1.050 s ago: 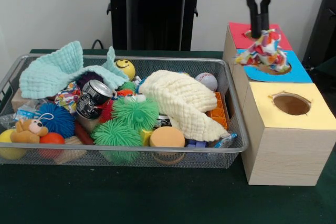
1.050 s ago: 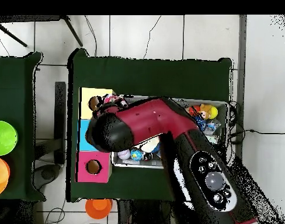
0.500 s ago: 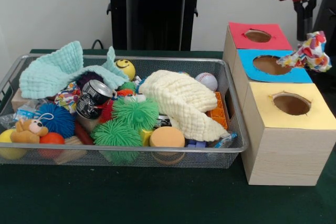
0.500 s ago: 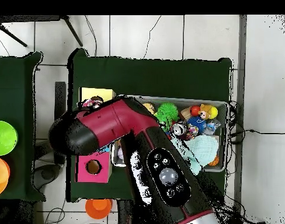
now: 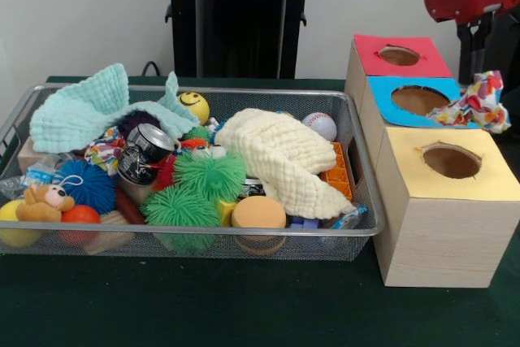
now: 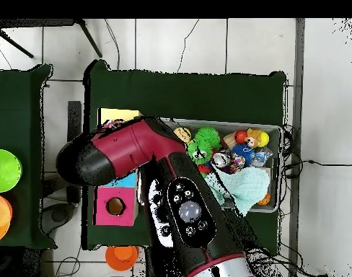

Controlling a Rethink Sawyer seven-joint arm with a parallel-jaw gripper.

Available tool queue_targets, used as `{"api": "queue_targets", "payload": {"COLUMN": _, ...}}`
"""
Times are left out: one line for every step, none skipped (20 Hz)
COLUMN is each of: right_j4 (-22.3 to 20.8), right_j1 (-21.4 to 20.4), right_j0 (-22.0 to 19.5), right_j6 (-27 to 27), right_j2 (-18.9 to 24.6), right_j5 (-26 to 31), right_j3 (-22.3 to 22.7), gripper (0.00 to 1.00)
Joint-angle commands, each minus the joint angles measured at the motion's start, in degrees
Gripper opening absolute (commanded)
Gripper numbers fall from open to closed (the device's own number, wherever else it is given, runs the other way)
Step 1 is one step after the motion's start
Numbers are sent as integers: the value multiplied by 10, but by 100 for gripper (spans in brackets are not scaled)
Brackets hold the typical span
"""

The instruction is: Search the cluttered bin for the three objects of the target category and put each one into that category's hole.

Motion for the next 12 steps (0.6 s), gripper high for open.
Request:
{"api": "queue_targets", "payload": {"right_j4": -14, "right_j1": 28, "right_j0": 5, "right_j6": 99, "right_j2": -74, "right_j5": 39, "right_j3": -35, "gripper": 0}}
{"api": "queue_targets", "payload": {"right_j4": -15, "right_j1": 28, "right_j0": 7, "right_j6": 98, "right_j2": -79, "right_j5": 37, "right_j3": -35, "gripper": 0}}
{"api": "queue_targets", "payload": {"right_j4": -15, "right_j1": 29, "right_j0": 10, "right_j6": 97, "right_j2": -82, "right_j5": 35, "right_j3": -34, "gripper": 0}}
{"api": "queue_targets", "payload": {"right_j4": -13, "right_j1": 30, "right_j0": 11, "right_j6": 95, "right_j2": -85, "right_j5": 33, "right_j3": -33, "gripper": 0}}
{"api": "queue_targets", "payload": {"right_j4": -12, "right_j1": 30, "right_j0": 11, "right_j6": 93, "right_j2": -87, "right_j5": 30, "right_j3": -32, "gripper": 0}}
{"api": "queue_targets", "payload": {"right_j4": -10, "right_j1": 30, "right_j0": 11, "right_j6": 91, "right_j2": -89, "right_j5": 28, "right_j3": -32, "gripper": 0}}
{"api": "queue_targets", "payload": {"right_j4": -7, "right_j1": 31, "right_j0": 11, "right_j6": 88, "right_j2": -90, "right_j5": 27, "right_j3": -31, "gripper": 0}}
{"api": "queue_targets", "payload": {"right_j4": -6, "right_j1": 31, "right_j0": 13, "right_j6": 90, "right_j2": -92, "right_j5": 24, "right_j3": -30, "gripper": 0}}
{"api": "queue_targets", "payload": {"right_j4": -4, "right_j1": 33, "right_j0": 13, "right_j6": 88, "right_j2": -93, "right_j5": 24, "right_j3": -33, "gripper": 0}}
{"api": "queue_targets", "payload": {"right_j4": -4, "right_j1": 37, "right_j0": 16, "right_j6": 92, "right_j2": -96, "right_j5": 20, "right_j3": -34, "gripper": 0}}
{"api": "queue_targets", "payload": {"right_j4": -3, "right_j1": 40, "right_j0": 19, "right_j6": 96, "right_j2": -99, "right_j5": 17, "right_j3": -36, "gripper": 0}}
{"api": "queue_targets", "payload": {"right_j4": -2, "right_j1": 43, "right_j0": 22, "right_j6": 97, "right_j2": -101, "right_j5": 13, "right_j3": -35, "gripper": 0}}
